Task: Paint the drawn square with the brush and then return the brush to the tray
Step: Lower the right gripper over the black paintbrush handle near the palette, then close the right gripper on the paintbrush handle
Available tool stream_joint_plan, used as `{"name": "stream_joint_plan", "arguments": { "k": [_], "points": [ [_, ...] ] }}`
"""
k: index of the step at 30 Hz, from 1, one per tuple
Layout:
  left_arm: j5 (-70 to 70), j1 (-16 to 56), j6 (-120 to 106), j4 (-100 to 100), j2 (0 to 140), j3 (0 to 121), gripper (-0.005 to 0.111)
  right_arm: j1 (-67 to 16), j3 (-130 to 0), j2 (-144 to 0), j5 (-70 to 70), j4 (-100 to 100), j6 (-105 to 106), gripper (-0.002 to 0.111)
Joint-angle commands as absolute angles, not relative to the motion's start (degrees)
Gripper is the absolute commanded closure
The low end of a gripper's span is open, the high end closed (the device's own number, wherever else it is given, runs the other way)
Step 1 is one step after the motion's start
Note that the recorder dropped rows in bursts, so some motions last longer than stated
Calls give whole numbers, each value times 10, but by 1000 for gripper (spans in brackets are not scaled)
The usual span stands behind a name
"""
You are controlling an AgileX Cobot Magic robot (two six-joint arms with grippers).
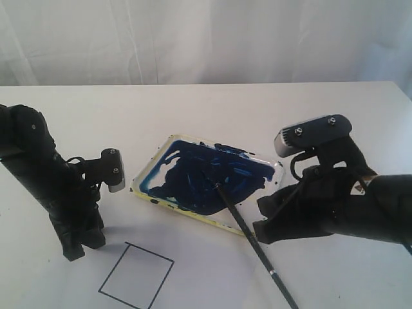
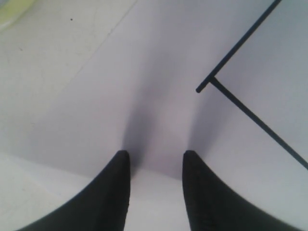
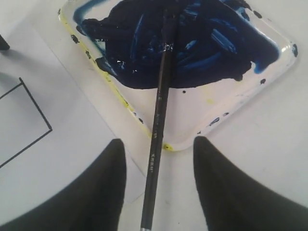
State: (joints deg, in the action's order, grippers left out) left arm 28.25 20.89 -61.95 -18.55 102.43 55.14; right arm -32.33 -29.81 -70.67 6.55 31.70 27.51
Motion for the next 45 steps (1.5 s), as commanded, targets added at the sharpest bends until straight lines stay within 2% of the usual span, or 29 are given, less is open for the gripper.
{"name": "stream_joint_plan", "arguments": {
  "k": [1, 9, 15, 45],
  "points": [
    [314, 213, -615, -190, 1036, 546, 65, -341, -278, -721, 0, 314, 282, 65],
    [314, 213, -615, -190, 1036, 546, 65, -345, -279, -814, 0, 314, 282, 65],
    [315, 213, -615, -190, 1036, 546, 65, -379, -279, -862, -39, 314, 269, 65],
    [316, 213, -614, -193, 1036, 546, 65, -394, -279, -922, -69, 314, 226, 67]
  ]
}}
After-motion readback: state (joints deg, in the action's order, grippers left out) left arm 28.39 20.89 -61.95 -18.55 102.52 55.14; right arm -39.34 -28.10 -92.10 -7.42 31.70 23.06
